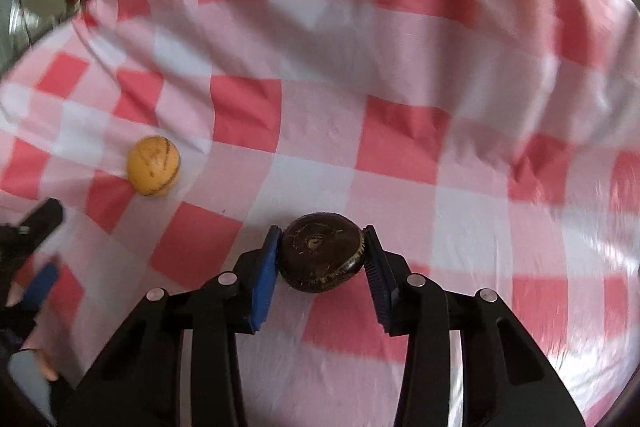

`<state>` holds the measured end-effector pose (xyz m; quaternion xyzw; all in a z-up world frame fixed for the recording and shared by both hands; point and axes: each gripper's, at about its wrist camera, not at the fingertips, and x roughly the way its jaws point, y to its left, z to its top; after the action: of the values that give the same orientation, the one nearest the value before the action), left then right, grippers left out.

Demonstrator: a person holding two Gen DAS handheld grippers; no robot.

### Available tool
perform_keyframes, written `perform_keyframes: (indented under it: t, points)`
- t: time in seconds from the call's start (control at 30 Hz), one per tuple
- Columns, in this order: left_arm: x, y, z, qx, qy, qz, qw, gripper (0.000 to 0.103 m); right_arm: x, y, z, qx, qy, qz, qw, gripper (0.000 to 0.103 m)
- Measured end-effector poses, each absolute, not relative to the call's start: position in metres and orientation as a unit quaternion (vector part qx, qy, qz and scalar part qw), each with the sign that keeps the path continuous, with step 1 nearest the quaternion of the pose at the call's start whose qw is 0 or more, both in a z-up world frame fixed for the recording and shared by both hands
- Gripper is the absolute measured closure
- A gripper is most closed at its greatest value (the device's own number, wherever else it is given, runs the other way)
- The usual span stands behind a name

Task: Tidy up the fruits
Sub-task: 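Grasp the last dark dried fruit with the right tool while the left tool grasps the yellow melon-pear, then carry the dried fruit and melon-pear to the white box and open both tools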

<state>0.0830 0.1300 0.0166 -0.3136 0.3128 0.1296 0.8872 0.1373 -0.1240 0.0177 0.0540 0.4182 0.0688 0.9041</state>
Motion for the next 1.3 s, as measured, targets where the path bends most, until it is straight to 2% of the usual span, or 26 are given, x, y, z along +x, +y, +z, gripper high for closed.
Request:
perform_keyframes:
  t: [0.13, 0.3, 0.6, 0.83, 0.9, 1.0, 1.03, 1.07, 1.17, 1.3]
  points:
    - [0.084, 0.124, 0.019, -0.299, 0.315, 0.121, 0.893, 0.002, 0.116, -0.154, 0.019, 0.148, 0.373, 0.063, 0.914, 0.062]
    - [0.086, 0.11, 0.023, -0.267, 0.315, 0.103, 0.905, 0.002, 0.109, -0.183, 0.017, 0.204, 0.351, 0.055, 0.912, 0.062]
    - [0.11, 0.077, 0.029, -0.199, 0.313, 0.07, 0.926, 0.002, 0.123, -0.198, 0.025, 0.267, 0.333, 0.07, 0.902, 0.062]
    - [0.172, 0.053, 0.032, -0.124, 0.349, 0.074, 0.926, 0.006, 0.129, -0.196, 0.023, 0.288, 0.335, 0.075, 0.894, 0.062]
    - [0.188, 0.048, 0.031, -0.1, 0.369, 0.09, 0.92, 0.01, 0.13, -0.195, 0.022, 0.287, 0.335, 0.076, 0.894, 0.062]
    - [0.208, 0.045, 0.022, -0.068, 0.408, 0.099, 0.905, 0.03, 0.132, -0.191, 0.023, 0.283, 0.335, 0.077, 0.895, 0.062]
    - [0.212, 0.044, 0.017, -0.062, 0.421, 0.098, 0.9, 0.042, 0.131, -0.191, 0.023, 0.282, 0.335, 0.078, 0.895, 0.062]
    - [0.215, 0.044, 0.014, -0.058, 0.432, 0.097, 0.895, 0.049, 0.131, -0.191, 0.024, 0.282, 0.336, 0.078, 0.895, 0.062]
    - [0.216, 0.039, 0.011, -0.038, 0.433, 0.089, 0.896, 0.056, 0.13, -0.189, 0.024, 0.279, 0.335, 0.079, 0.896, 0.062]
    - [0.202, 0.041, 0.017, -0.053, 0.403, 0.078, 0.91, 0.056, 0.128, -0.187, 0.025, 0.274, 0.333, 0.081, 0.899, 0.062]
